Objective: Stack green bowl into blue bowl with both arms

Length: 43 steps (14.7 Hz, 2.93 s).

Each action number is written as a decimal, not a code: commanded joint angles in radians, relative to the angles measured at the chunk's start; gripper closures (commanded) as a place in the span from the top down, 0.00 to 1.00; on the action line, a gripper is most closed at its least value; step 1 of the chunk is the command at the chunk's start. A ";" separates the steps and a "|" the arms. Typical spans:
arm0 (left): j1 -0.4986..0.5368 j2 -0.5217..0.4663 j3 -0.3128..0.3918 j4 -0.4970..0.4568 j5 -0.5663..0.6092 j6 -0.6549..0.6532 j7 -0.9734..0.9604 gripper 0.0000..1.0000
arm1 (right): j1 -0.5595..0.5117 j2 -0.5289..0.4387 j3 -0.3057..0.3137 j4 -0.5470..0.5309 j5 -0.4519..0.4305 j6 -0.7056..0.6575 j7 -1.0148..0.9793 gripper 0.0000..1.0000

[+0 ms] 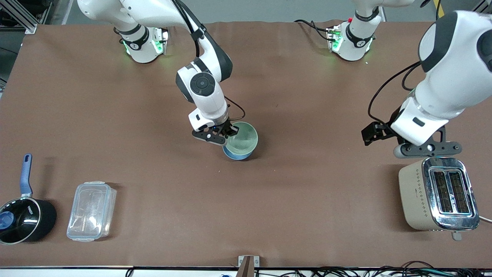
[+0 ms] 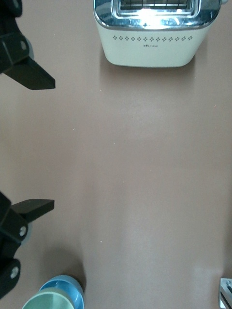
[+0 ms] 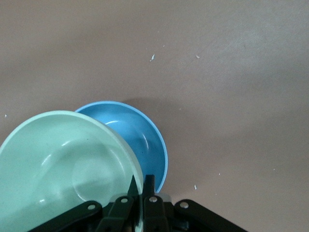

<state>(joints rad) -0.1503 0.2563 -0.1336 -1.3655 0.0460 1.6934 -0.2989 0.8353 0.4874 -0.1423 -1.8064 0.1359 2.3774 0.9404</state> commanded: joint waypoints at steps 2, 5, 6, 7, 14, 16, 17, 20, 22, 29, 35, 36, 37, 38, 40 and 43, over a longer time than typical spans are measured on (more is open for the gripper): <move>0.044 -0.051 0.000 -0.029 0.014 -0.020 0.073 1.00 | 0.024 0.019 -0.014 0.004 0.007 -0.003 0.012 0.01; 0.084 -0.080 0.003 -0.029 0.008 -0.050 0.147 1.00 | 0.022 0.030 -0.016 0.004 0.005 -0.001 0.011 0.01; 0.087 -0.083 0.005 -0.029 0.009 -0.067 0.161 1.00 | 0.024 0.033 -0.016 0.004 0.004 0.000 0.011 0.01; 0.090 -0.085 0.005 -0.029 0.012 -0.093 0.173 1.00 | 0.024 0.039 -0.016 0.004 0.004 0.006 0.011 0.01; 0.117 -0.172 0.014 -0.058 0.006 -0.150 0.265 1.00 | 0.015 0.054 -0.016 0.005 0.004 0.011 0.011 0.02; 0.117 -0.213 0.020 -0.108 0.006 -0.169 0.277 1.00 | 0.005 0.056 -0.017 0.012 0.008 0.023 0.012 0.02; 0.113 -0.235 0.034 -0.127 0.006 -0.169 0.287 1.00 | 0.005 0.063 -0.017 0.013 0.008 0.026 0.012 0.02; 0.089 -0.272 0.062 -0.171 0.003 -0.170 0.287 1.00 | 0.002 0.066 -0.017 0.013 0.011 0.022 0.012 0.09; 0.097 -0.284 0.062 -0.188 -0.017 -0.170 0.287 1.00 | 0.002 0.068 -0.017 0.013 0.010 0.025 0.011 0.47; 0.101 -0.289 0.058 -0.190 -0.035 -0.172 0.282 1.00 | -0.042 -0.033 -0.071 0.107 -0.036 -0.154 -0.075 1.00; 0.092 -0.285 0.051 -0.181 -0.035 -0.170 0.270 1.00 | -0.082 -0.249 -0.287 0.108 -0.041 -0.387 -0.437 1.00; 0.092 -0.284 0.045 -0.181 -0.034 -0.170 0.268 1.00 | -0.082 -0.286 -0.331 0.108 -0.042 -0.427 -0.500 1.00; 0.095 -0.284 0.043 -0.181 -0.034 -0.170 0.267 1.00 | -0.082 -0.326 -0.371 0.108 -0.045 -0.463 -0.555 1.00; 0.100 -0.284 0.043 -0.185 -0.035 -0.172 0.267 1.00 | -0.084 -0.361 -0.408 0.114 -0.070 -0.509 -0.599 1.00; 0.103 -0.285 0.051 -0.188 -0.035 -0.184 0.267 1.00 | -0.145 -0.418 -0.419 0.183 -0.174 -0.651 -0.666 1.00; 0.123 -0.287 0.051 -0.184 -0.034 -0.184 0.282 1.00 | -0.412 -0.429 -0.265 0.321 -0.191 -0.817 -0.829 1.00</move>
<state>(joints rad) -0.0430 -0.0067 -0.0851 -1.5349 0.0316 1.5180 -0.0309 0.5931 0.0589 -0.5227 -1.5630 -0.0387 1.6376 0.2054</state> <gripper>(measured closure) 0.000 0.000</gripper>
